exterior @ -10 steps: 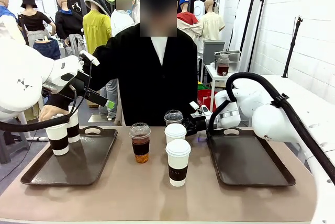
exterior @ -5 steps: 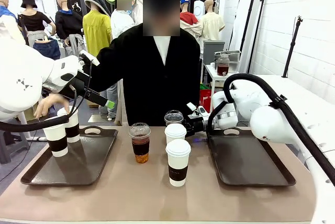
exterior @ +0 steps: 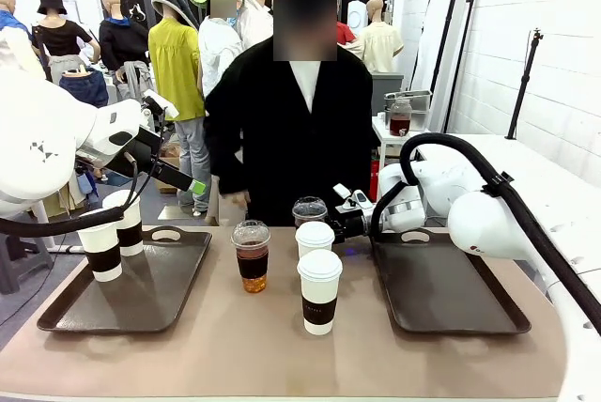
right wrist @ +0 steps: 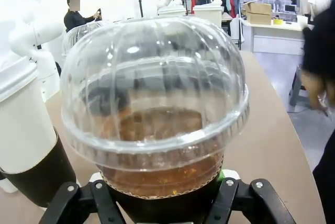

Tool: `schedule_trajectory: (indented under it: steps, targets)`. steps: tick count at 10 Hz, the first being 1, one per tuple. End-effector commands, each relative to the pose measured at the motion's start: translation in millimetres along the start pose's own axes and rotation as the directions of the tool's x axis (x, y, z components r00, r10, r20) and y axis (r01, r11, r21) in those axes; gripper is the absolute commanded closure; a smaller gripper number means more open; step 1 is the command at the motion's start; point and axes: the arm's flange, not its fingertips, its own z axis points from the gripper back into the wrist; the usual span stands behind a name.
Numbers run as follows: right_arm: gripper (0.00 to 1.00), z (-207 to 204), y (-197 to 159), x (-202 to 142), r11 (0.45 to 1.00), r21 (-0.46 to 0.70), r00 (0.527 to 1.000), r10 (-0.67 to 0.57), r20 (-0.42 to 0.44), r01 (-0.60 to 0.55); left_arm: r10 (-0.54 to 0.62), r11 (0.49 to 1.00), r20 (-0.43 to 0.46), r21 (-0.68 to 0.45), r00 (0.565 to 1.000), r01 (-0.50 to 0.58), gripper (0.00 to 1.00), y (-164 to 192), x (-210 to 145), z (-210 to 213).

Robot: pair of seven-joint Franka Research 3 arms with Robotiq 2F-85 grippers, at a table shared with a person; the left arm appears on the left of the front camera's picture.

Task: Distribute the coffee onto the tray.
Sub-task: Pick up one iced Americano and place it on the right Handle tray.

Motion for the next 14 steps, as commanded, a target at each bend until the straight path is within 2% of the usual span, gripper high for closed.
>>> schedule_trajectory:
  steps: [1, 7, 14]
  targets:
    - [0.33, 2.0, -6.3, 4.3, 1.000, 0.020, 1.000, -0.018, -0.001, 0.018, 0.003, 1.000, -0.003, -0.012, 1.000, -0.003, 0.00, 1.1, -1.2, 0.9]
    - [0.33, 41.3, 30.7, 54.7, 0.999, -0.049, 1.000, 0.016, 0.005, -0.016, 0.003, 1.000, -0.003, -0.012, 1.000, -0.003, 0.00, 1.1, -1.2, 0.9]
    - [0.33, 127.9, 97.5, 70.2, 0.977, -0.210, 0.999, 0.030, -0.021, -0.033, 0.003, 1.000, -0.003, -0.012, 1.000, -0.003, 0.00, 1.1, -1.2, 0.9]
